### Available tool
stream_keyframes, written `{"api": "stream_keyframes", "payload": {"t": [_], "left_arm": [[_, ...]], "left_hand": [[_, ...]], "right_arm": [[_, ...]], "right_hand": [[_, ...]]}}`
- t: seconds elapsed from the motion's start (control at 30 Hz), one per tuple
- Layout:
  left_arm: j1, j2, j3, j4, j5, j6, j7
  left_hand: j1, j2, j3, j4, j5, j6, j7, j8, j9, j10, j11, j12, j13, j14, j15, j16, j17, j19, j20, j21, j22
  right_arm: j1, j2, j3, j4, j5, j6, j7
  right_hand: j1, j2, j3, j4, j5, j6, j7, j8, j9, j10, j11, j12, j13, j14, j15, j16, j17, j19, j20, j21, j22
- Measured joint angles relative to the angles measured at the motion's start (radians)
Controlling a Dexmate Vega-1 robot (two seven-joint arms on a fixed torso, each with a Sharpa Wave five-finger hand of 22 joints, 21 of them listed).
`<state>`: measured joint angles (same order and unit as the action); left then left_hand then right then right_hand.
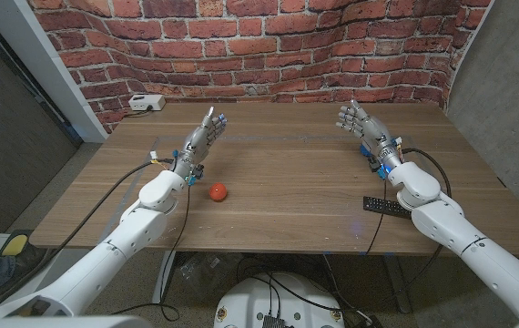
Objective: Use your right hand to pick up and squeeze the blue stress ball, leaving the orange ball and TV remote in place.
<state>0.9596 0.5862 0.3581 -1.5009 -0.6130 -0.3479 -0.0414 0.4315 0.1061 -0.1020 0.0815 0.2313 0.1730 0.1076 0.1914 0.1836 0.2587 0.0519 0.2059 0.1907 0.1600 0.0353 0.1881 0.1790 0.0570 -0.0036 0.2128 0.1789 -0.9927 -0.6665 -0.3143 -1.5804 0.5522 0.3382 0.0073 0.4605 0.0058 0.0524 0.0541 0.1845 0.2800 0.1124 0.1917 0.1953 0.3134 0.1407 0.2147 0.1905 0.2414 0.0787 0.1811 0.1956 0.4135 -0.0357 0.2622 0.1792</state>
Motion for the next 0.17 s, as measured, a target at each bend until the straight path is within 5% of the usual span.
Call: {"api": "stream_keyframes", "payload": {"t": [0.17], "left_arm": [[-0.007,-0.005,0.002,0.01,-0.003,-0.008,-0.011]], "left_hand": [[0.0,0.0,0.0,0.0,0.0,0.0,0.0,0.0,0.0,-0.006,-0.002,0.0,0.0,-0.007,0.001,0.0,0.0,-0.004,-0.004,0.0,0.0]], "right_arm": [[0.006,0.002,-0.005,0.004,0.005,-0.003,0.006]], "right_hand": [[-0.004,-0.004,0.0,0.0,0.0,0.0,0.0,0.0,0.0,0.0,0.0,0.0,0.0,0.0,0.0,0.0,0.0,0.0,0.0,0.0,0.0]]}}
